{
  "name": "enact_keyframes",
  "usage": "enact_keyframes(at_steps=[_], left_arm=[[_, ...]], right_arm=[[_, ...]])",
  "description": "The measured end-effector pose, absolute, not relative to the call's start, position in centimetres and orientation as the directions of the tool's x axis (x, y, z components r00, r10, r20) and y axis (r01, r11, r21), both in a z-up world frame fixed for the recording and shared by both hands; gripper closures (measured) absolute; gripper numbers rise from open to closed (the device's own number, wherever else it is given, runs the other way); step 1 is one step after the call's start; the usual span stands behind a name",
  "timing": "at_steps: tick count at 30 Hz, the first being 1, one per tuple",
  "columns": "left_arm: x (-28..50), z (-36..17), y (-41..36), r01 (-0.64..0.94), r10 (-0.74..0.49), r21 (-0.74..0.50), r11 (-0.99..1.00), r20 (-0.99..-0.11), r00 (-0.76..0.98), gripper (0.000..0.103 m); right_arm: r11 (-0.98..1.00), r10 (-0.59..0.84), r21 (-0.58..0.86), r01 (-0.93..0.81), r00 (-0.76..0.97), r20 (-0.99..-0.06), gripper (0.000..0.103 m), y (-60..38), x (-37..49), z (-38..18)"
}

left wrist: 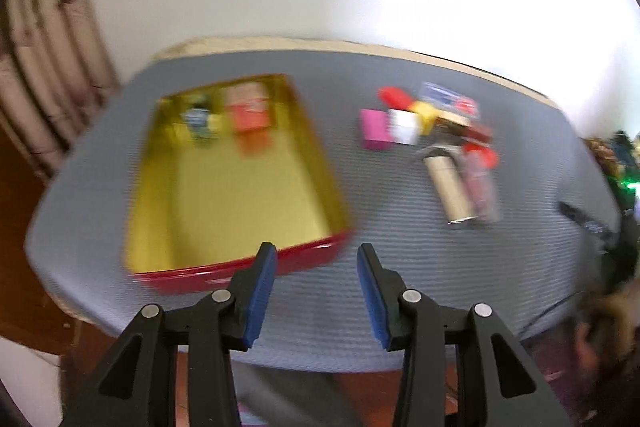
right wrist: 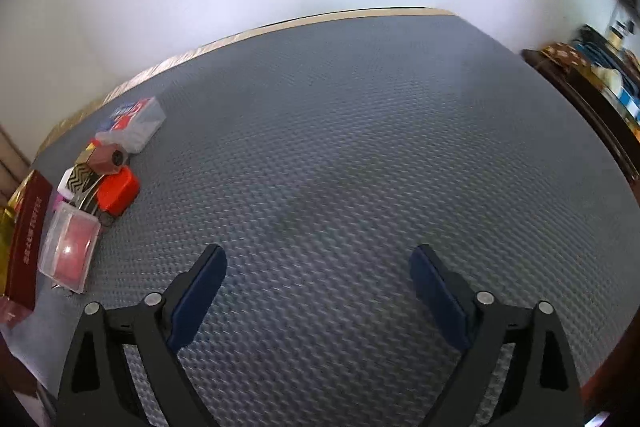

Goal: Organize rigid objects
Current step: 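Move the left gripper back to the items and grasp the gold lighter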

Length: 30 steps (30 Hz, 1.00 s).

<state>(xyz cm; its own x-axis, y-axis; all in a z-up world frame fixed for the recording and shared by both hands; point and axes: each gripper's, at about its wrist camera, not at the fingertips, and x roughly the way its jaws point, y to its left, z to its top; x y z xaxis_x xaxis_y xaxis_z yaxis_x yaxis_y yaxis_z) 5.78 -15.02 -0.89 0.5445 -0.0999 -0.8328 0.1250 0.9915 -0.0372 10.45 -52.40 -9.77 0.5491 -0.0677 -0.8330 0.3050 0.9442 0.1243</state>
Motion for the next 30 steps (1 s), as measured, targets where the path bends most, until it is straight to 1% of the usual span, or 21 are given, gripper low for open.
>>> enact_keyframes(at_steps=[3,6,8,12,14,17,18,19,20,21,23,24,25,26,28,30], left_arm=[[8.2,-1.2,-18.0,0.144,-0.122,-0.054,0.988,-0.843,0.524,0.06],[11.4,-1.1,-20.3,0.151,-0.097,-0.018,0.988,-0.838,0.536,0.06],[12.9,-1.7,-21.6,0.167,-0.103,-0.018,0.986,-0.85,0.516,0.06],[16.1,-4.2,-25.0,0.244,-0.199,-0.109,0.964,-0.902,0.383,0.06],[16.7,-4.8,-26.3,0.269,-0.224,-0.131,0.954,-0.909,0.352,0.06],[17.3,-5.4,-28.9,0.351,-0.282,-0.178,0.919,-0.92,0.271,0.06],[17.1,-5.7,-29.8,0.39,-0.342,-0.244,0.888,-0.918,0.203,0.06],[16.9,-5.6,-30.3,0.415,-0.416,-0.324,0.85,-0.897,0.151,0.06],[16.6,-5.2,-30.6,0.435,-0.471,-0.376,0.819,-0.872,0.133,0.06],[16.2,-4.6,-30.6,0.449,-0.475,-0.365,0.816,-0.865,0.16,0.06],[16.0,-3.8,-29.9,0.438,-0.407,-0.268,0.858,-0.874,0.263,0.06],[16.1,-3.5,-28.6,0.382,-0.341,-0.204,0.901,-0.878,0.336,0.06],[16.4,-3.5,-27.9,0.337,-0.292,-0.167,0.927,-0.884,0.365,0.06],[16.7,-3.8,-26.7,0.27,-0.208,-0.106,0.957,-0.9,0.384,0.06],[17.3,-4.5,-25.7,0.236,-0.143,-0.058,0.97,-0.921,0.361,0.06],[17.6,-5.2,-24.9,0.217,-0.138,-0.066,0.974,-0.932,0.335,0.06]], right_arm=[[0.957,-0.078,0.087,0.276,0.535,-0.841,0.003,-52.2,10.0,-10.2],[0.954,-0.044,0.124,0.272,0.538,-0.842,0.001,-52.6,9.6,-10.0],[0.95,-0.021,0.153,0.273,0.543,-0.839,0.0,-53.1,9.5,-9.9],[0.948,-0.011,0.164,0.271,0.545,-0.839,0.0,-53.6,9.5,-9.8],[0.95,-0.014,0.157,0.268,0.541,-0.841,0.0,-53.6,9.7,-9.8],[0.95,-0.014,0.157,0.269,0.542,-0.841,0.0,-53.3,10.0,-9.9],[0.95,-0.015,0.157,0.269,0.542,-0.841,0.0,-53.3,10.0,-9.9],[0.951,-0.016,0.155,0.269,0.541,-0.841,0.0,-53.2,10.2,-9.9],[0.951,-0.016,0.153,0.268,0.539,-0.842,0.0,-53.0,10.2,-9.9],[0.951,-0.017,0.152,0.268,0.538,-0.843,0.0,-52.9,10.3,-10.0],[0.951,-0.017,0.152,0.268,0.538,-0.842,0.0,-52.8,10.3,-10.1],[0.951,-0.017,0.152,0.268,0.538,-0.843,0.0,-52.7,10.4,-10.1],[0.951,-0.019,0.151,0.27,0.538,-0.843,0.0,-52.7,10.3,-10.1],[0.951,-0.021,0.149,0.272,0.538,-0.843,0.0,-52.6,10.3,-10.1],[0.951,-0.028,0.142,0.274,0.535,-0.844,0.0,-52.5,10.3,-10.2],[0.954,-0.039,0.127,0.273,0.531,-0.847,0.0,-52.2,10.5,-10.3]])
